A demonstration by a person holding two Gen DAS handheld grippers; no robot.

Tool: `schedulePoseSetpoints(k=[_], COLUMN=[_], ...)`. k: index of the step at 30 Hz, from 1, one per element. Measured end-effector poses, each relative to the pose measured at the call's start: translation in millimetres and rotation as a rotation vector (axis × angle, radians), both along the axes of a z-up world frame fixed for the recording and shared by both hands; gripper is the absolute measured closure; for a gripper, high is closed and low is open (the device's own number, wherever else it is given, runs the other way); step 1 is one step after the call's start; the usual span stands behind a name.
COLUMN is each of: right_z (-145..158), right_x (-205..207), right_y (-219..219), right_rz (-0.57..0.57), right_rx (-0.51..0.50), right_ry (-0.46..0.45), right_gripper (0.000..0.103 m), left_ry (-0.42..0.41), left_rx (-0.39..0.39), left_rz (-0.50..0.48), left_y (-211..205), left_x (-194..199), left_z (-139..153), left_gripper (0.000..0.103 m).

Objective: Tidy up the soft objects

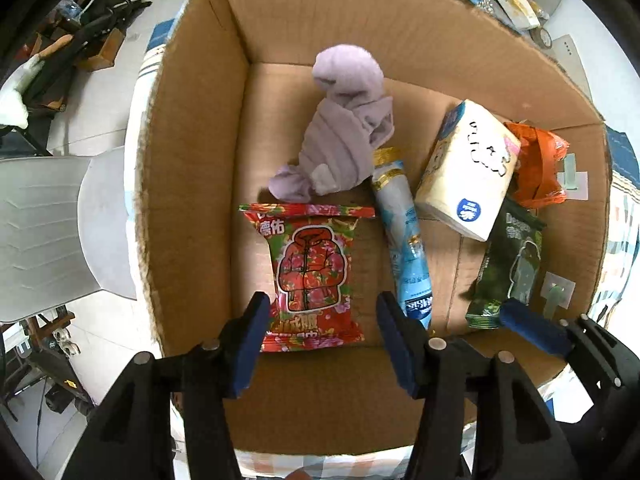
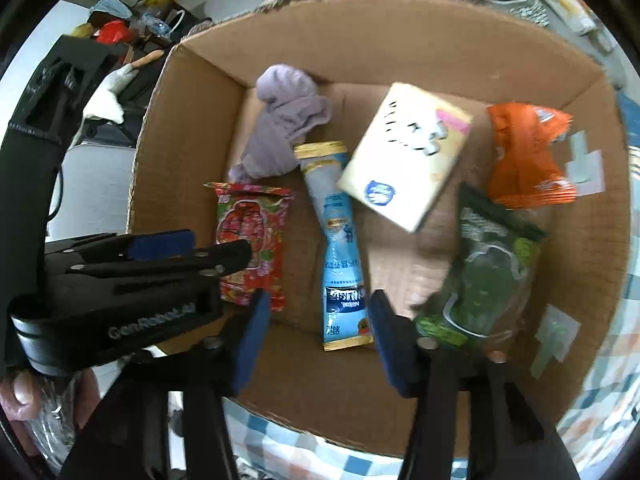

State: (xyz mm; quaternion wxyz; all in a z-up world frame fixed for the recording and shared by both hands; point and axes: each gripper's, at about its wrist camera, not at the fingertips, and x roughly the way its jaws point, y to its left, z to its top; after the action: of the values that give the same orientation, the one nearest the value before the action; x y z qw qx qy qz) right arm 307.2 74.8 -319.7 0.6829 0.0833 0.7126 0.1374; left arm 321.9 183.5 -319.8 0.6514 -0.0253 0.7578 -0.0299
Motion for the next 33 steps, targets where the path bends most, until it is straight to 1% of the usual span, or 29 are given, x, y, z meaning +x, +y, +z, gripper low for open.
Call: schedulePoseSetpoints(k=[1, 5, 7, 9, 11, 12, 13, 14, 15, 16, 19, 22, 27, 30, 33], right_z=[2.8, 10.1, 16.3, 20.3, 25.6, 26.5, 25.4, 25.6, 25.4, 24.6, 28.6, 32.7, 50.3, 70.0, 93.0], right_x=[-1.8, -12.2, -15.1, -20.6, -25.0, -25.7, -26.3, -27.6, -28.8, -30.5, -36.3, -41.4, -52.3, -63.2, -76.6], right_y=[-2.9, -16.0, -22.2, -30.0, -40.6, -44.2, -46.5, -49.7, -53.0, -55.4, -64.2, -70.3, -76.7, -82.9, -89.4], right_rz=[-0.004, -0.016, -0.021, -0.026, -0.032, -0.036, -0.041, -0.046, -0.052, -0.056, -0.076, -0.096, -0.116, -0.13, -0.15], right_rx=[-0.016, -0.069, -0.105, -0.131, -0.163, -0.178, -0.195, -0.207, -0.217, -0.224, -0.23, -0.235, -0.234, -0.224, -0.221], right_ry=[-0.009, -0.036, -0.048, -0.055, -0.065, -0.067, -0.069, -0.072, -0.073, -0.075, -0.082, -0.091, -0.121, -0.154, -0.19], right_gripper=[0.041, 0.03, 0.027, 0.017, 0.01, 0.008, 0.007, 0.004, 0.0, 0.0, 0.0, 0.0, 0.0, 0.0, 0.0], left_ry=[-0.013, -0.071, -0.092, -0.112, -0.13, -0.142, -0.15, -0.159, -0.176, -0.184, -0.202, -0.236, -0.289, -0.34, -0.407], left_rx=[0.001, 0.014, 0.006, -0.005, -0.003, -0.004, -0.004, -0.003, 0.001, 0.006, 0.023, 0.044, 0.042, 0.043, 0.047], left_rz=[0.003, 0.013, 0.021, 0.024, 0.022, 0.023, 0.025, 0.026, 0.029, 0.03, 0.03, 0.028, 0.037, 0.045, 0.046], left_y=[-2.3, -9.1, -11.9, -11.9, -13.2, -16.9, -17.5, -17.8, -19.7, -16.8, -17.8, -18.6, -21.2, -23.1, -26.4], left_x=[-1.9, -12.9, -21.8, -26.3, -29.9, -33.4, -36.8, -39.1, -41.8, -41.8, -44.4, -51.8, -64.6, -76.0, -92.3], left_z=[3.1, 16.0, 22.1, 26.5, 28.2, 30.6, 30.5, 32.0, 34.5, 37.7, 40.6, 48.7, 70.0, 91.8, 121.7], left_gripper=[0.05, 0.05, 0.05, 0.05, 0.049, 0.046, 0.034, 0.022, 0.02, 0.019, 0.008, 0.008, 0.008, 0.008, 0.008])
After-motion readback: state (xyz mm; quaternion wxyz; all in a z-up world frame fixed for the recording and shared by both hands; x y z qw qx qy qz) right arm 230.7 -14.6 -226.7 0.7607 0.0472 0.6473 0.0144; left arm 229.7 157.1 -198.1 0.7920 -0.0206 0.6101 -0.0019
